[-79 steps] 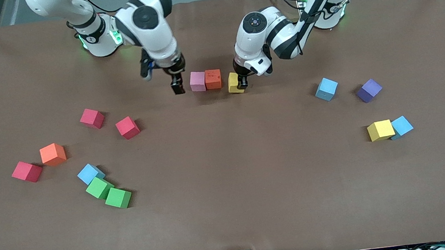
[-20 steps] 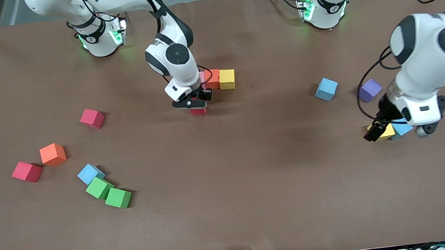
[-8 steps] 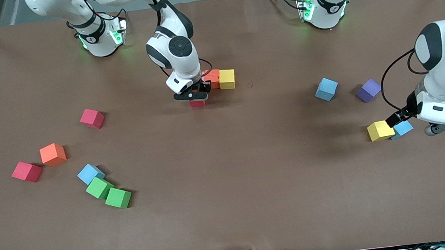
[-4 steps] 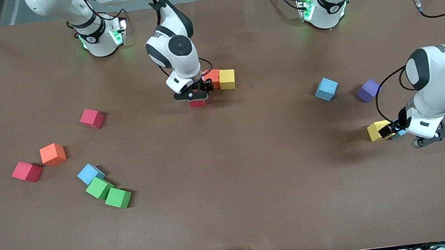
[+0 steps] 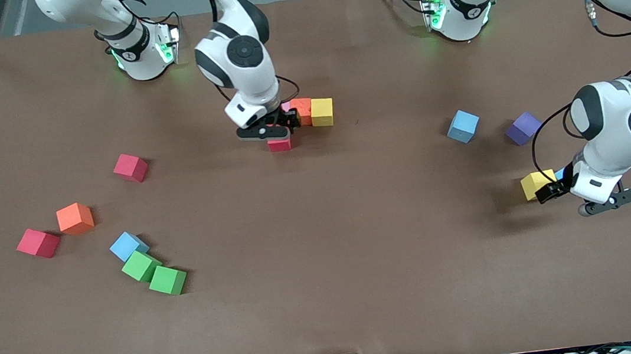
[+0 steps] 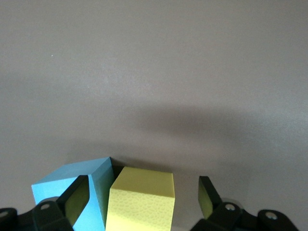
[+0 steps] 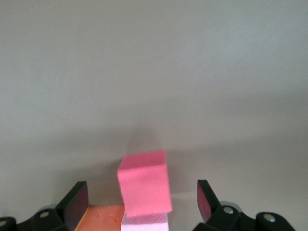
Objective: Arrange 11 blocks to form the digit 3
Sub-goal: 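Reach the green cubes with the right gripper while the left gripper holds yellow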
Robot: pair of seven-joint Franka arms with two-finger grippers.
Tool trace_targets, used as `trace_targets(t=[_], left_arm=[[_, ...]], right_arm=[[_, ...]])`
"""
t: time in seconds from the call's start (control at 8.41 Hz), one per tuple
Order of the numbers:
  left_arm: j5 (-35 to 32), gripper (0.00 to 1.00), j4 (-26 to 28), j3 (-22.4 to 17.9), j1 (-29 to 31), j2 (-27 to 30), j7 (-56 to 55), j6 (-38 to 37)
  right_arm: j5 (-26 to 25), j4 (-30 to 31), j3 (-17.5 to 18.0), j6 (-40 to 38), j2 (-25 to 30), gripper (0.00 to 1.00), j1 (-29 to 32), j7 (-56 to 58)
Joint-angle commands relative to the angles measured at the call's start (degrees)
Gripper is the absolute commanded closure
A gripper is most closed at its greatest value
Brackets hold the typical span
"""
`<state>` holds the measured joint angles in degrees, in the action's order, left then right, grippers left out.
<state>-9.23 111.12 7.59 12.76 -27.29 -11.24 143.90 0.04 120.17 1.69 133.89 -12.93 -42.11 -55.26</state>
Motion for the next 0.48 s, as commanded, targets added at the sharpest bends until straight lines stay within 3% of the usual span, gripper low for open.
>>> trace_targets(t=[0.0,0.24,0.36], left_arm=[[-0.35,0.0,-0.03,-0.29,-0.11,-1.62,2.96,3.38],[-0.44,0.0,0.06,-0.29,0.86,-2.51,3.33,4.89],[-0.44,0.0,0.24,-0.29,0.86,-2.77,4.12,4.89]], right_arm=[[0.58,-1.42,0.42,-1.62,0.89,0.0,10.23,0.85],[-0.04,-6.15,0.42,-1.97,-0.77,0.0,20.26,5.73],[-0.04,-9.91,0.42,-1.53,-4.43,0.0,23.88,9.26]])
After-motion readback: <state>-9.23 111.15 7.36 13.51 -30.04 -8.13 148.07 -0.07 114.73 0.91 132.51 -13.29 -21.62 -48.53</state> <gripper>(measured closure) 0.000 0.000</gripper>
